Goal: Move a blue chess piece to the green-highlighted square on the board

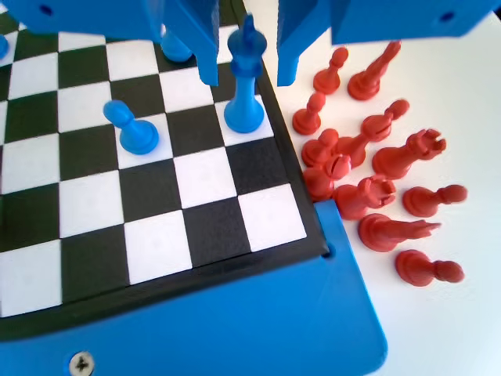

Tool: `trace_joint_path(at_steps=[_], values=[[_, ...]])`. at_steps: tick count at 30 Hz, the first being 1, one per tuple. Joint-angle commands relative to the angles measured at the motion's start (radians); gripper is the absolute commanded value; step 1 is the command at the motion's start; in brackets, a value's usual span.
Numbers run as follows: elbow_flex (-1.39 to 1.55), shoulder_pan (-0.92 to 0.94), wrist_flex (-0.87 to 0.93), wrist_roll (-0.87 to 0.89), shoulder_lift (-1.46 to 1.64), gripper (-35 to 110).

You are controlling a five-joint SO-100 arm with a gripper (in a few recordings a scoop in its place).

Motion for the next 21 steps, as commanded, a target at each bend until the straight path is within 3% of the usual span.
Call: trace_joint_path(at_steps=[1,14,21], values=[[-0.04,0.018,0.014,0.003,0.031,10],[-0.025,0.026,0.02,-0.054,0.032,1],[-0.13,0.009,0.187,-0.025,0.037,1]])
